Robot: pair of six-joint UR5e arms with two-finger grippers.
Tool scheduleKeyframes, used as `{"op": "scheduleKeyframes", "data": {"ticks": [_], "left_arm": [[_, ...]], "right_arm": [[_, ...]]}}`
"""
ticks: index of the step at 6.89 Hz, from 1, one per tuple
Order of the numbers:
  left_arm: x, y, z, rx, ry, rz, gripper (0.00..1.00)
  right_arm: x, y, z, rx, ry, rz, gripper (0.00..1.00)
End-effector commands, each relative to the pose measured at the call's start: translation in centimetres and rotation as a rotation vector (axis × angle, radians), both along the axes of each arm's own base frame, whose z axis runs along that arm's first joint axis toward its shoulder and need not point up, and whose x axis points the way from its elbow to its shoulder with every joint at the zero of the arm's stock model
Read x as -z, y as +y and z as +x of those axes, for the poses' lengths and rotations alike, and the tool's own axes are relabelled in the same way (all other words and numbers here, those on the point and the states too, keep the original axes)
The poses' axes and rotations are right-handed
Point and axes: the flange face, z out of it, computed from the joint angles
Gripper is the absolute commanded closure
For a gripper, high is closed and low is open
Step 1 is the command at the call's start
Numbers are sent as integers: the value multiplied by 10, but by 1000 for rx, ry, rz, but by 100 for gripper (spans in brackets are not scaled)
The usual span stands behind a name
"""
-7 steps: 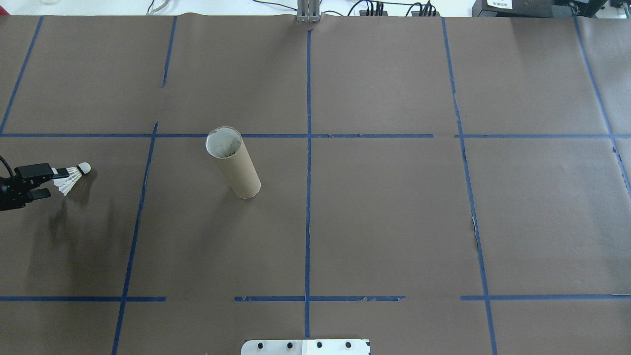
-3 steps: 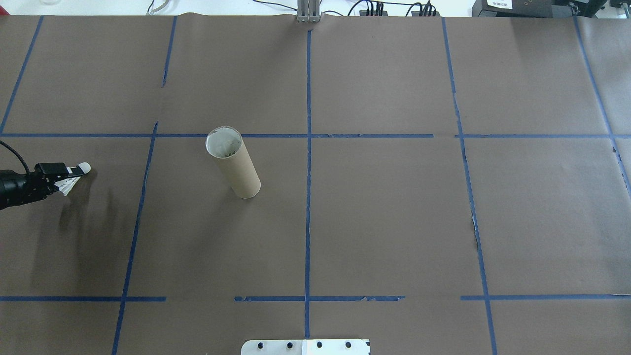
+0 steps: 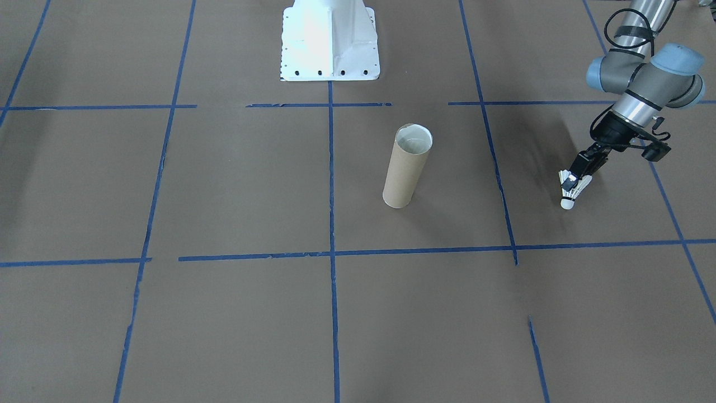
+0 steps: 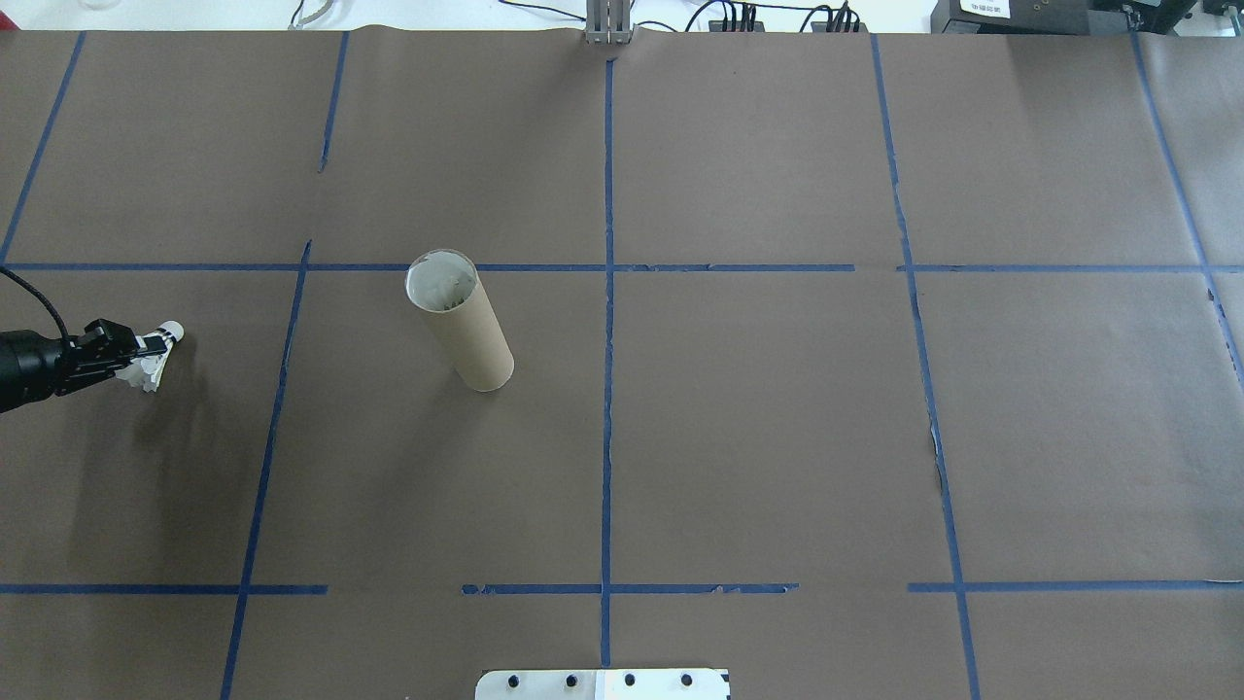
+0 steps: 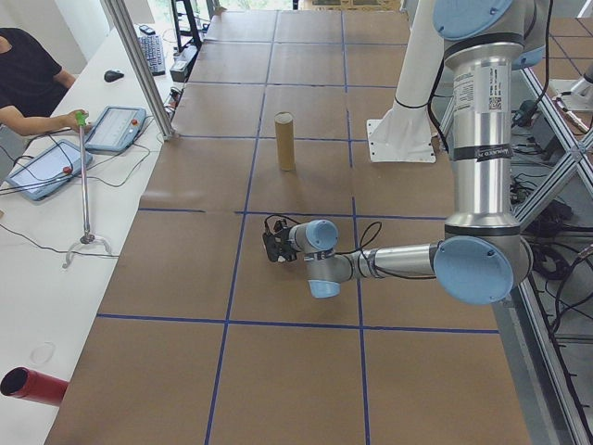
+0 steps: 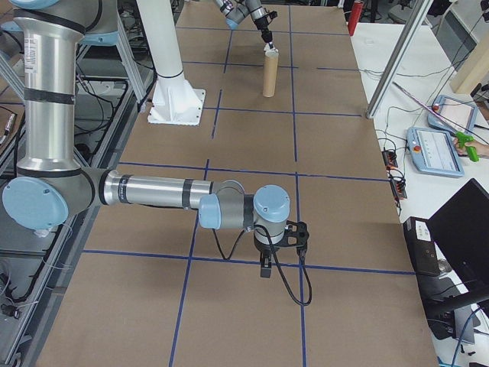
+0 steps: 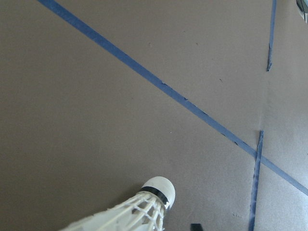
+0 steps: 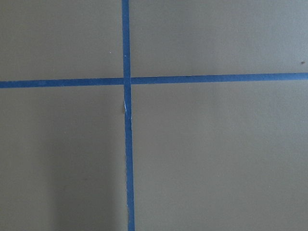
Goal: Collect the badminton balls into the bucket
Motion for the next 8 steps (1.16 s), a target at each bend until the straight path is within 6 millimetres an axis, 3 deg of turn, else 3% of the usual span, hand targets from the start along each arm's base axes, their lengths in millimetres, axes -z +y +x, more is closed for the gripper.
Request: {"op": "scheduleKeyframes", "data": {"ticks": [1, 2, 3, 4, 5, 6, 8], "left_arm": [[5, 3, 1, -34, 13, 1, 100], [13, 14, 3, -138, 43, -10, 100], [32, 27, -2, -227, 82, -3, 100], [47, 31, -22, -255, 102, -1, 100], [76, 17, -44, -249, 101, -28, 100], [120, 14, -49, -247, 98, -33, 100], [179, 18, -52, -255, 38, -21, 100]], "right_arm": [[0, 0, 0, 0, 0, 0, 0], [0, 0, 0, 0, 0, 0, 0], [0, 0, 0, 0, 0, 0, 0], [0, 0, 0, 0, 0, 0, 0], [0, 0, 0, -1, 0, -1, 0], [0, 0, 0, 0, 0, 0, 0], [0, 0, 0, -1, 0, -1, 0]]}}
